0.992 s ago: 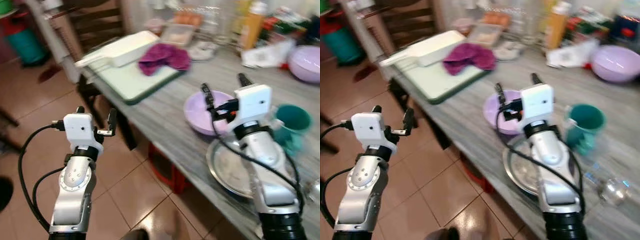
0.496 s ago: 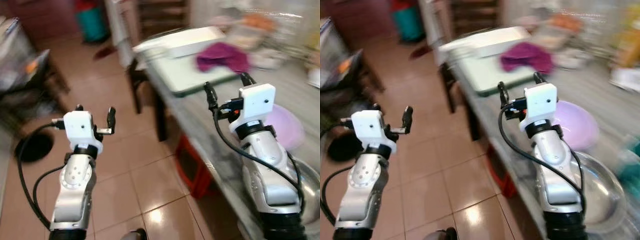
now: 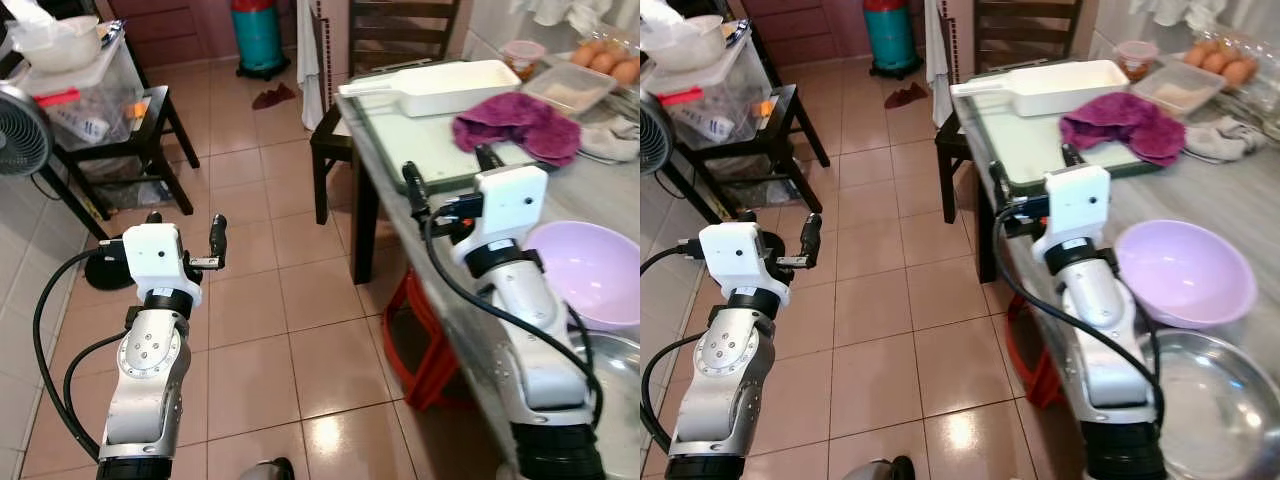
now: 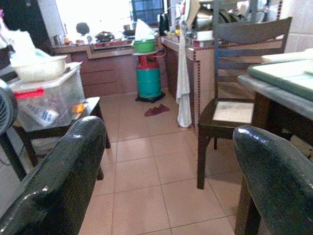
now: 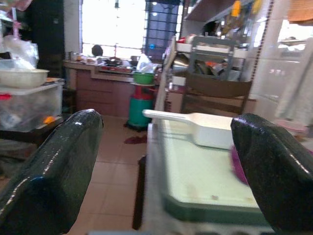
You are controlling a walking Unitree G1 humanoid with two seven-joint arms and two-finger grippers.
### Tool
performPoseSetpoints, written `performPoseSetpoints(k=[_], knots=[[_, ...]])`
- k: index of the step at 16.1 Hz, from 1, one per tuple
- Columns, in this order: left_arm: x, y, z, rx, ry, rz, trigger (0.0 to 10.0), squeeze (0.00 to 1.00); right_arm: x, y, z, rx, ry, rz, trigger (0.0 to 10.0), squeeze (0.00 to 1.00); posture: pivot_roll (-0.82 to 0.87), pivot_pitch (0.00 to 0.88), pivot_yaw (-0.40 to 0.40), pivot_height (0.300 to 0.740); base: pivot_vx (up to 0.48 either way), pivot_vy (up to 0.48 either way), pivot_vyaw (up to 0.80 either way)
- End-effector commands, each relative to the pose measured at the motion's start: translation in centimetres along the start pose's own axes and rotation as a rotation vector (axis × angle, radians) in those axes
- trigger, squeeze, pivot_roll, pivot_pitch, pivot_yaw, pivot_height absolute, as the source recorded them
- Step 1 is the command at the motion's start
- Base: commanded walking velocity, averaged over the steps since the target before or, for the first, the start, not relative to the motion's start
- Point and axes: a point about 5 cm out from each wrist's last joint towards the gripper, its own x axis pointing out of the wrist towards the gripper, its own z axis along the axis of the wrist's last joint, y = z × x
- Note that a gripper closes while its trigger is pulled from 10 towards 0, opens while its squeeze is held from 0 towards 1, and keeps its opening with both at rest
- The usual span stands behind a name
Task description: Setting the table
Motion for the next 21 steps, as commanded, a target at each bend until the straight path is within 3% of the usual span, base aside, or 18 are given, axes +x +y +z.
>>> performPoseSetpoints(k=[1,14,18,21], knots=[[0.0,0.7,-0.1,0.002,0.008,0.023,10.0,0.00,0.0,0.4,0.2,0.009,-0.009,0.019,10.0,0.00,-0.14,0.137,0.058,0.740,0.000,0.360,0.00],[0.3,0.2,-1.1,-0.014,0.045,0.026,10.0,0.00,-0.8,0.3,-1.5,0.018,0.043,0.003,10.0,0.00,-0.14,0.136,0.071,0.740,0.000,0.440,0.00],[-0.2,0.8,-4.0,-0.009,0.140,0.050,10.0,0.00,-2.3,0.0,-5.6,0.066,0.190,-0.031,10.0,0.00,-0.14,0.130,0.071,0.740,0.000,0.480,0.00],[-1.8,1.3,-8.6,0.001,0.303,0.038,10.0,0.00,-4.7,-0.1,-10.8,0.110,0.395,-0.073,10.0,0.00,-0.14,0.126,0.074,0.740,0.000,0.000,0.00]])
